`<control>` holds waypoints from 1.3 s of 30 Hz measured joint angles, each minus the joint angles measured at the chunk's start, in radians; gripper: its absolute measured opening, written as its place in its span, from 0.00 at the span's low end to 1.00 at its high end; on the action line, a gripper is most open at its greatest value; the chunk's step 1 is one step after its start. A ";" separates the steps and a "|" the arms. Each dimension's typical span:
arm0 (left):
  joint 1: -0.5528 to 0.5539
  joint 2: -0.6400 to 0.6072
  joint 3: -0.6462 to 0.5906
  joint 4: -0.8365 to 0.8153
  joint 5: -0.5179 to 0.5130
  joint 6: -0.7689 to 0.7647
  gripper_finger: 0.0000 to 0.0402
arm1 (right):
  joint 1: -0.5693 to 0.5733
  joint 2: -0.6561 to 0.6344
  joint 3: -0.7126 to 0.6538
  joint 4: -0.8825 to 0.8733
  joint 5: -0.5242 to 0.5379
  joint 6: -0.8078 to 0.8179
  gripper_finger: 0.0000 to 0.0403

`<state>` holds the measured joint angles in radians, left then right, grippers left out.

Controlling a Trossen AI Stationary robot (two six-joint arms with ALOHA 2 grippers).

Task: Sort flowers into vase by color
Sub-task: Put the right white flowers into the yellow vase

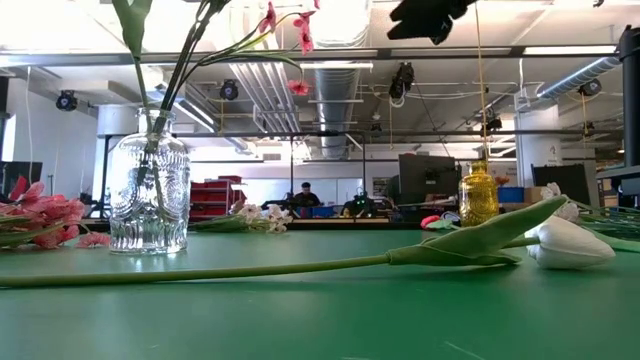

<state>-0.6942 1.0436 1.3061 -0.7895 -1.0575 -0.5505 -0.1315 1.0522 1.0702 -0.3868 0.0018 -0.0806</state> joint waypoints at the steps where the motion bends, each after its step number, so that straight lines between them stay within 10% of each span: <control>1: 0.005 0.007 0.002 0.002 0.001 0.000 0.76 | 0.004 -0.014 -0.021 0.011 0.000 0.005 0.58; 21: 0.250 0.099 0.008 0.065 0.185 0.025 0.71 | 0.030 -0.123 -0.176 -0.088 -0.001 0.207 0.57; 39: 0.250 0.060 0.025 -0.052 0.174 0.097 0.71 | 0.182 -0.027 -0.177 -0.426 -0.001 0.767 0.57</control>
<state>-0.4438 1.1033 1.3314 -0.8410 -0.8837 -0.4534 0.0501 1.0252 0.8932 -0.8123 0.0010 0.6867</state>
